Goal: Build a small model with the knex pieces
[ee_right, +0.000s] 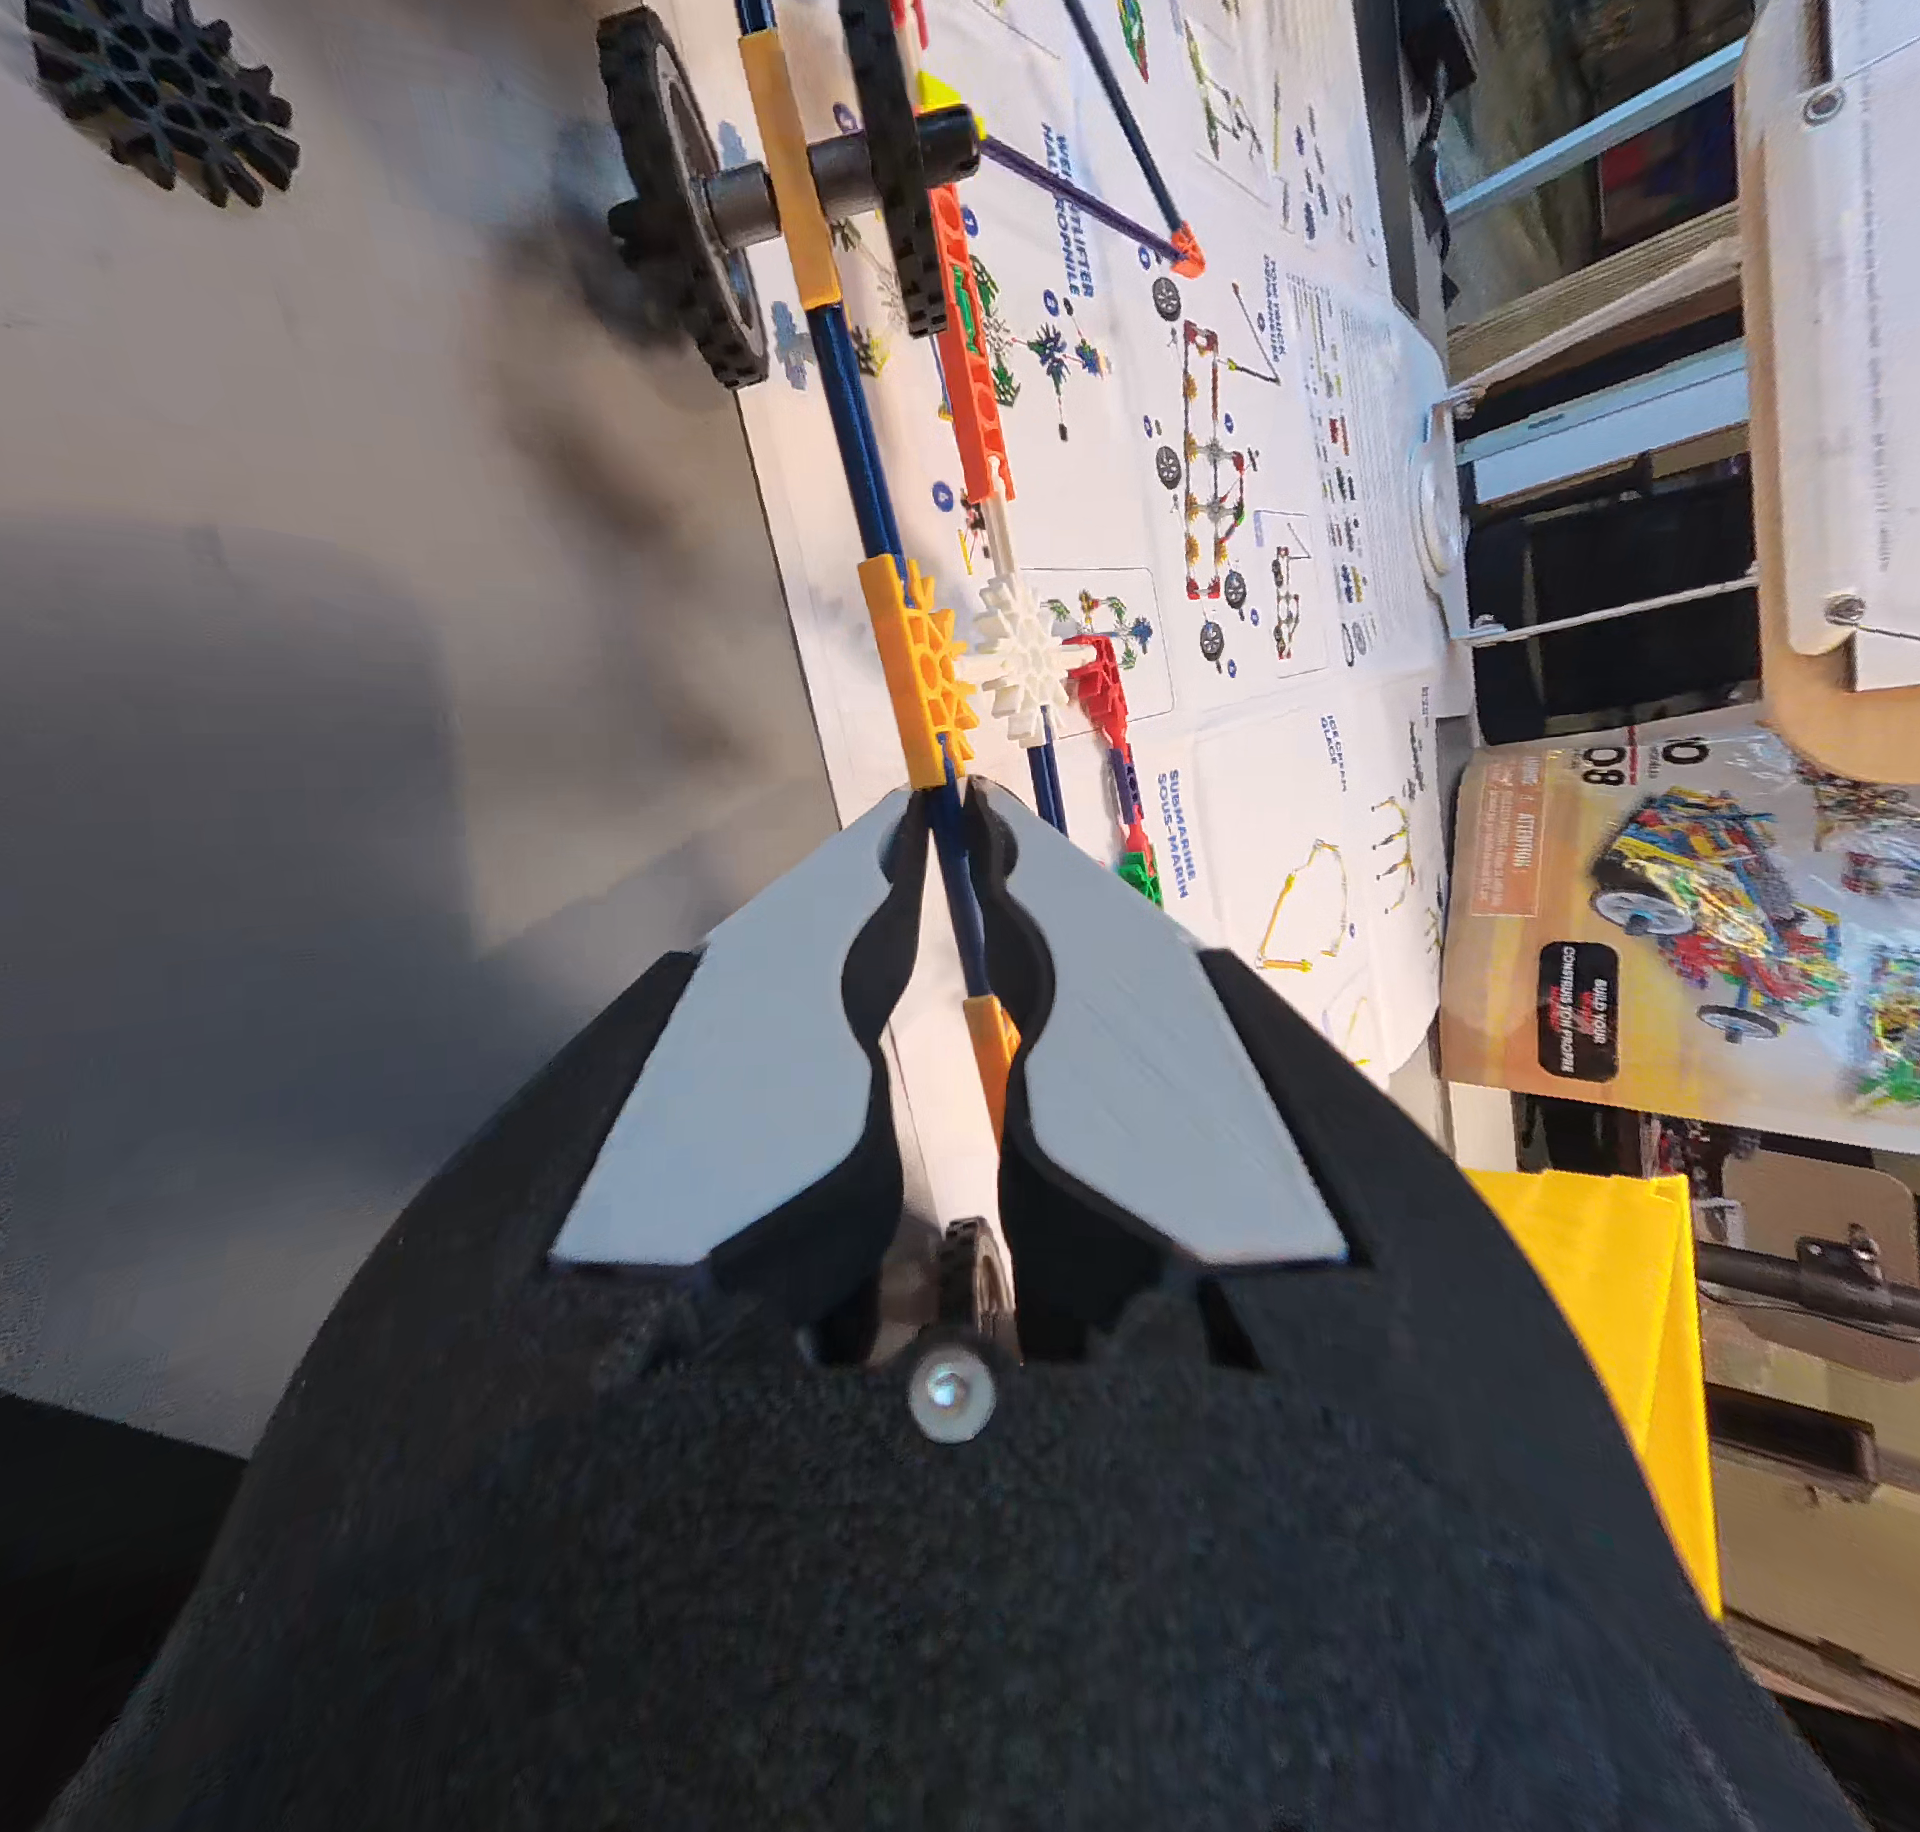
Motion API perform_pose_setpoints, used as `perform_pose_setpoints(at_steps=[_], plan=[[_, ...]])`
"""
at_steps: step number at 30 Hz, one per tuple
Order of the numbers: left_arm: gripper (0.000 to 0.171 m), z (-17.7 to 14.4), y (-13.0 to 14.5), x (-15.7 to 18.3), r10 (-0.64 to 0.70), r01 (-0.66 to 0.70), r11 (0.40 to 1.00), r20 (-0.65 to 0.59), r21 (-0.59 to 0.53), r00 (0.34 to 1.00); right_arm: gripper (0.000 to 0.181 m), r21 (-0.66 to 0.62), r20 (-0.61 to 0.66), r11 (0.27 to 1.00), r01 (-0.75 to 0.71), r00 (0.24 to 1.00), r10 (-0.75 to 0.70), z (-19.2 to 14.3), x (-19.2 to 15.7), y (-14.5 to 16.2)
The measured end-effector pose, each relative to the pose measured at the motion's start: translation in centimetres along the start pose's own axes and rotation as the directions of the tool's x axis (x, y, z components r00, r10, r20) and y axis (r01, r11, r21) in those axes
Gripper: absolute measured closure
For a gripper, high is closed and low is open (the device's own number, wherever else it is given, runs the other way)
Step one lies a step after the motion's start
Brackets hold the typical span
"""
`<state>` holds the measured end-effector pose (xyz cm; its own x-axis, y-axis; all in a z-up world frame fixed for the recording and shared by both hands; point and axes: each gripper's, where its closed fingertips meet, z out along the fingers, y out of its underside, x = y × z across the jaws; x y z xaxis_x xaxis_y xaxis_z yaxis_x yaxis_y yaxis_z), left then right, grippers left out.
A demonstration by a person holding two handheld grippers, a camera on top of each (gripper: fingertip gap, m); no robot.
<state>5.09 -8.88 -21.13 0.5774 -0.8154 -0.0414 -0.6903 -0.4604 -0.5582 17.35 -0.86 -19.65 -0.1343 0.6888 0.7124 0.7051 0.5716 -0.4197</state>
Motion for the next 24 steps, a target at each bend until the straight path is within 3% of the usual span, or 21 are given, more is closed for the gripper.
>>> perform_pose_setpoints(at_steps=[8, 11, 12, 13, 15, 18, 20, 22, 24], plan=[[0.150, -0.8, -0.5, 0.4, -0.213, 0.227, 0.971, -0.158, 0.075, 0.964, 0.177, 0.005, -0.116, 1.000, 0.011, 0.993, -0.010, 0.2, 0.6, -0.4], [0.150, -0.6, -0.2, 0.4, -0.189, 0.201, 0.976, -0.131, 0.083, 0.973, 0.175, 0.010, -0.027, 0.999, -0.043, 0.999, 0.044, 0.4, -0.3, -0.3], [0.150, -0.5, 0.0, 0.4, -0.178, 0.188, 0.979, -0.122, 0.078, 0.977, 0.161, 0.006, 0.039, 0.997, -0.082, 0.996, 0.082, 0.1, -0.5, -0.5], [0.150, -0.5, 0.0, 0.5, -0.167, 0.177, 0.981, -0.113, 0.082, 0.979, 0.142, 0.022, 0.129, 0.992, -0.124, 0.984, 0.120, -0.5, -0.8, -1.3], [0.150, -0.5, 0.0, 0.7, -0.159, 0.169, 0.982, -0.116, 0.088, 0.981, 0.131, 0.084, 0.274, 0.974, -0.209, 0.945, 0.179, -1.8, -0.9, -4.5], [0.151, -0.6, -0.2, 0.6, -0.171, 0.184, 0.978, -0.133, 0.095, 0.976, 0.121, 0.104, 0.331, 0.980, -0.167, 0.936, 0.124, -0.9, -1.7, -8.1], [0.151, -0.7, -0.7, 0.6, -0.191, 0.209, 0.972, -0.159, 0.103, 0.968, 0.120, 0.081, 0.300, 0.994, -0.075, 0.953, 0.048, 1.1, -2.6, -8.7], [0.151, -0.9, -1.0, 0.5, -0.231, 0.254, 0.962, -0.192, 0.105, 0.954, 0.135, 0.092, 0.229, 0.995, -0.031, 0.973, 0.009, 2.4, -2.4, -8.9], [0.151, -1.1, -0.9, 0.1, -0.280, 0.307, 0.947, -0.225, 0.093, 0.933, 0.140, 0.104, 0.195, 0.994, -0.022, 0.981, 0.001, 2.8, -2.3, -9.1]])
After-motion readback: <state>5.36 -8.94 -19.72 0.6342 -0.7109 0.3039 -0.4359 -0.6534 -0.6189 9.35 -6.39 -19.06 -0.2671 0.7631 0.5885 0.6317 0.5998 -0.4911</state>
